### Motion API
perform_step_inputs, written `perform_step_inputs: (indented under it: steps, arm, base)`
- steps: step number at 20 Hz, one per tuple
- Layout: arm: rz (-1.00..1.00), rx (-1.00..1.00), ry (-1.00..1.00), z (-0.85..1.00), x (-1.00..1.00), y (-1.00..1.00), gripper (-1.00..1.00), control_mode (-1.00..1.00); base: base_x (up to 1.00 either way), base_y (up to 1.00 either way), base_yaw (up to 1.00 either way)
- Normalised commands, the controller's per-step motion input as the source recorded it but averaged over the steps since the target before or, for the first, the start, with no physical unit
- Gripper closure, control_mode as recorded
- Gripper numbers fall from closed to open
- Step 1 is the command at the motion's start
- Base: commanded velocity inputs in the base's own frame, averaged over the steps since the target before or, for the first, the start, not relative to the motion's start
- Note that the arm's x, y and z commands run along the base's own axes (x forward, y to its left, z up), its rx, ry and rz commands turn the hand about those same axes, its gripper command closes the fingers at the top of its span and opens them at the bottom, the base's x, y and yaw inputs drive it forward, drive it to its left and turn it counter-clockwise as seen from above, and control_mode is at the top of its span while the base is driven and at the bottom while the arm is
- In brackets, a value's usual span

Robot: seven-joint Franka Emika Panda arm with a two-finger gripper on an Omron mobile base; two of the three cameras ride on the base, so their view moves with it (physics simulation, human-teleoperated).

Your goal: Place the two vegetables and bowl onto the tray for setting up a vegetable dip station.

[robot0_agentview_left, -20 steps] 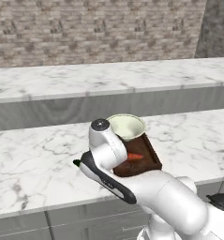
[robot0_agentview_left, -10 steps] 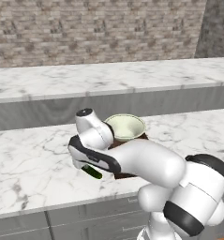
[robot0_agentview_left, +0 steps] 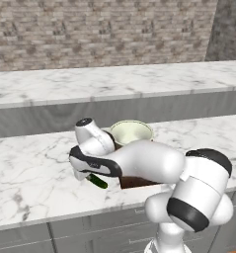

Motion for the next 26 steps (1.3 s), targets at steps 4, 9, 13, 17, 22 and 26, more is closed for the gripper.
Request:
perform_step_inputs:
  steps: [4, 9, 13, 17, 22, 26]
  arm:
    - [0.0, 0.0, -0.01, -0.25, 0.05, 0.0, -1.0, -1.0]
    - [0.0, 0.0, -0.01, -0.21, 0.05, 0.0, -1.0, -1.0]
    - [0.0, 0.0, 0.0, -0.19, 0.08, 0.02, -1.0, -1.0]
    - [0.0, 0.0, 0.0, -0.13, 0.03, 0.0, -1.0, -1.0]
    - [0.0, 0.0, 0.0, -0.13, 0.03, 0.0, -1.0, -1.0]
    - [0.0, 0.0, 0.0, -0.13, 0.01, 0.0, -1.0, -1.0]
  base:
    - [0.0, 0.0, 0.0]
    - [0.0, 0.0, 0.0]
    - [0.0, 0.0, 0.0]
    - [0.0, 0.0, 0.0]
    - [0.0, 0.0, 0.0]
    - [0.0, 0.0, 0.0]
